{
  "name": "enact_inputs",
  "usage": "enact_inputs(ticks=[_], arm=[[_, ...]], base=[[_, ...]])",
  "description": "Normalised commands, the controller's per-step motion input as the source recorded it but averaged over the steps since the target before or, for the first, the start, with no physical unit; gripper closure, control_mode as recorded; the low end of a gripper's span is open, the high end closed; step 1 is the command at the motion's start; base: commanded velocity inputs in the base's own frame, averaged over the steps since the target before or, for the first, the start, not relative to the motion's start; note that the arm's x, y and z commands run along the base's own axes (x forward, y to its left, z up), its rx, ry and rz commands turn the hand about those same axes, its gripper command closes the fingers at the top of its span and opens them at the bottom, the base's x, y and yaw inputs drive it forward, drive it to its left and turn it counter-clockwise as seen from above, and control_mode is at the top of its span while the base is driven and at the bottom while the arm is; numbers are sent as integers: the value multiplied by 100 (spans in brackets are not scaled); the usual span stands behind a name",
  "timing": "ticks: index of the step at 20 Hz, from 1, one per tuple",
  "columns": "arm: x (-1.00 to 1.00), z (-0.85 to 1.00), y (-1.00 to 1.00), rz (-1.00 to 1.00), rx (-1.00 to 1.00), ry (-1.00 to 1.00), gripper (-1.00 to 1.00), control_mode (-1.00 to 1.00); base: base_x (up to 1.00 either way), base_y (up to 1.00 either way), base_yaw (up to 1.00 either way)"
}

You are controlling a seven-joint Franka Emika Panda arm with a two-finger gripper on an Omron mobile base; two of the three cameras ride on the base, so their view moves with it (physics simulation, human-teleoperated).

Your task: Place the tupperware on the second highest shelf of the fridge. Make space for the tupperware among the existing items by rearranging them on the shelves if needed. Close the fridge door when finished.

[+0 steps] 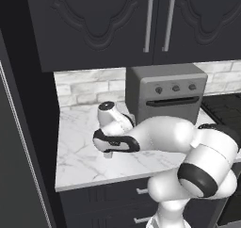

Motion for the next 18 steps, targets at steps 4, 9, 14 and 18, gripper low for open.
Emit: enact_inputs(ticks=[4,9,14,18], arm=[[-48,100,0,6,-1,-4,100,-100],[-84,100,0,11,0,-17,100,-100],[-76,100,-5,7,0,-14,100,-100],[-72,100,-31,4,0,-6,100,-100]], base=[[0,0,0],[0,0,0],[0,0,0],[0,0,0]])
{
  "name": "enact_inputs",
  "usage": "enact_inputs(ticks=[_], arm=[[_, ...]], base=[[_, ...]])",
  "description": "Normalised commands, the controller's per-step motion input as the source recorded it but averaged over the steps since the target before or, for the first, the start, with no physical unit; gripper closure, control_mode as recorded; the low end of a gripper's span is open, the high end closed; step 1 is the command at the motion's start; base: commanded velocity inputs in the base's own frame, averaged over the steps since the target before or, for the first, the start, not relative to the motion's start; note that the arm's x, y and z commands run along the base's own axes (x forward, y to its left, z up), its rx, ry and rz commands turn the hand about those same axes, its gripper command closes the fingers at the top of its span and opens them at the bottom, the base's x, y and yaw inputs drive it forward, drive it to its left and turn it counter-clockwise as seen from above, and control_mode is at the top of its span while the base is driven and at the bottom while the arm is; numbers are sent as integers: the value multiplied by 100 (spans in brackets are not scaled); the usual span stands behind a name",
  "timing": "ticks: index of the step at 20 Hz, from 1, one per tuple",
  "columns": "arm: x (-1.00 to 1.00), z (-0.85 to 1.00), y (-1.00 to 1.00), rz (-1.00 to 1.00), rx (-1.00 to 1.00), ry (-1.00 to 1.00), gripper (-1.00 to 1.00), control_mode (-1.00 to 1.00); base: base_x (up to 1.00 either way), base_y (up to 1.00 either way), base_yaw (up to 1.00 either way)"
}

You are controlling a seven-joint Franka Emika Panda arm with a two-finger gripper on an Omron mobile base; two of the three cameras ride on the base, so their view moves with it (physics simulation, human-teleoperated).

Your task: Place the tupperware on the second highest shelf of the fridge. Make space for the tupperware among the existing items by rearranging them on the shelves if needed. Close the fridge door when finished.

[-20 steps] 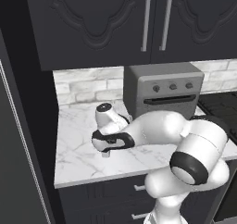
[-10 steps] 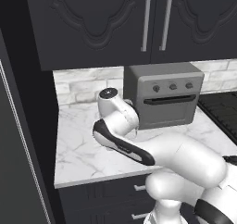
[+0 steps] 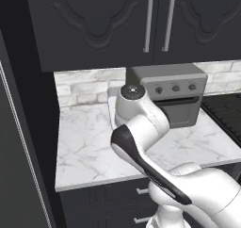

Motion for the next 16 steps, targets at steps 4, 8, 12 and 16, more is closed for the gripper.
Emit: enact_inputs(ticks=[4,8,12,16], arm=[[-72,100,-48,1,0,0,100,-100],[-63,89,-44,1,0,0,100,-100],[-39,46,-53,3,0,4,100,-100],[-3,23,-56,7,0,11,100,-100]], base=[[0,0,0],[0,0,0],[0,0,0],[0,0,0]])
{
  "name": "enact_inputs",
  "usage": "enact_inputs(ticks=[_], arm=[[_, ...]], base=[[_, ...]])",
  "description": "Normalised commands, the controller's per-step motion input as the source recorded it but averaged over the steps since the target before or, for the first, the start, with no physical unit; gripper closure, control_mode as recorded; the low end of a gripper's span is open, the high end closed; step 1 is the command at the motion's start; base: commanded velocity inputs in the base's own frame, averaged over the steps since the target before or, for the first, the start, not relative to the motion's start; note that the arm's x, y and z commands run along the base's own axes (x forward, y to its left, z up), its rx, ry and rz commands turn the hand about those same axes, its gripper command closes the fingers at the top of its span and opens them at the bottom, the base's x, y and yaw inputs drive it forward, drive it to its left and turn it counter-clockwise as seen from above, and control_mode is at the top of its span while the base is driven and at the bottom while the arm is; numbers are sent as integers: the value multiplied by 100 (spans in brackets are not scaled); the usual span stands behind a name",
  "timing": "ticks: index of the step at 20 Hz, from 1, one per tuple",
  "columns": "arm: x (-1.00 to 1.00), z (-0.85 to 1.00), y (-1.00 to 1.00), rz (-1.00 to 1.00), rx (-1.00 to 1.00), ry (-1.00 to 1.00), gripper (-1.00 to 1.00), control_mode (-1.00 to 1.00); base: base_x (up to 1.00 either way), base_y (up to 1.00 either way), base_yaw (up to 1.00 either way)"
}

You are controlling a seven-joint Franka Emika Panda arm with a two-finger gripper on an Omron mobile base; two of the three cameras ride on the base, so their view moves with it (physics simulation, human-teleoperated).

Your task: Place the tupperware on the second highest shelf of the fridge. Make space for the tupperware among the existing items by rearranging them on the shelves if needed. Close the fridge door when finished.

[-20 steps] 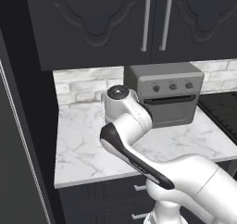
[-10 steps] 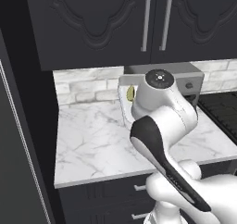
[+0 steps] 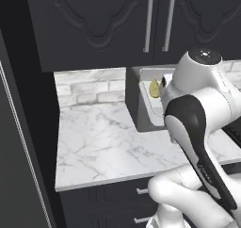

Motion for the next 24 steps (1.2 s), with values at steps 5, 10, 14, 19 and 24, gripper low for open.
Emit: enact_inputs(ticks=[5,10,14,19,24], arm=[[-12,3,-10,7,0,3,100,-100],[-96,0,14,4,0,-9,100,-100],[-100,-2,20,0,0,-12,100,-100],[-13,-1,13,0,0,0,100,-100],[62,11,-3,0,0,0,100,-100]], base=[[0,0,0],[0,0,0],[0,0,0],[0,0,0],[0,0,0]])
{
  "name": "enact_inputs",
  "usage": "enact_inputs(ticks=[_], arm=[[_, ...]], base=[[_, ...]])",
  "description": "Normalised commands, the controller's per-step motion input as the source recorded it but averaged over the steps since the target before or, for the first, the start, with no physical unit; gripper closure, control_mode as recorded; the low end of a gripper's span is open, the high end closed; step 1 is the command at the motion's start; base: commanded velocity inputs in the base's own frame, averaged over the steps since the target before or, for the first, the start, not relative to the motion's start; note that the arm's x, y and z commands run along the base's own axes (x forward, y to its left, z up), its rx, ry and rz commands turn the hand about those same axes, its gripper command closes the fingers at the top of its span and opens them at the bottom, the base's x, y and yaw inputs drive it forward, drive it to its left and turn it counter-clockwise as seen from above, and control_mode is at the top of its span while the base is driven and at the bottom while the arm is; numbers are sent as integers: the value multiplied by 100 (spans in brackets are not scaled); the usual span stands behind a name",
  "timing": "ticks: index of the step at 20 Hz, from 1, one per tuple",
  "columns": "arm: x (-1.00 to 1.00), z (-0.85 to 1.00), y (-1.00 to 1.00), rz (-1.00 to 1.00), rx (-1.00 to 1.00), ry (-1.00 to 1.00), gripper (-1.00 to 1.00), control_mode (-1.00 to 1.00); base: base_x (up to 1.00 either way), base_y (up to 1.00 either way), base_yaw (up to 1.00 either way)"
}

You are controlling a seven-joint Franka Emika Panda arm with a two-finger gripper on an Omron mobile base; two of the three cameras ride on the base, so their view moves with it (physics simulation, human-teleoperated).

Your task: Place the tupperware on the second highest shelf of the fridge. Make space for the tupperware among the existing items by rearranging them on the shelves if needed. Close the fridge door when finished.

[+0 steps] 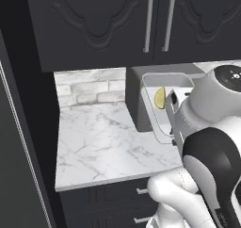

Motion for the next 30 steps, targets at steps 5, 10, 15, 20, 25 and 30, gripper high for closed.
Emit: enact_inputs(ticks=[5,10,15,20,25,30], arm=[[16,1,-7,0,0,0,100,-100],[-22,4,0,0,0,-5,100,-100],[-30,4,2,1,0,-4,100,100],[0,0,0,0,0,0,100,100],[0,0,0,0,0,0,100,100],[0,0,0,0,0,0,100,100]], base=[[0,0,0],[0,0,0],[-40,1,0],[-99,32,0],[-84,83,-1],[-45,99,-2]])
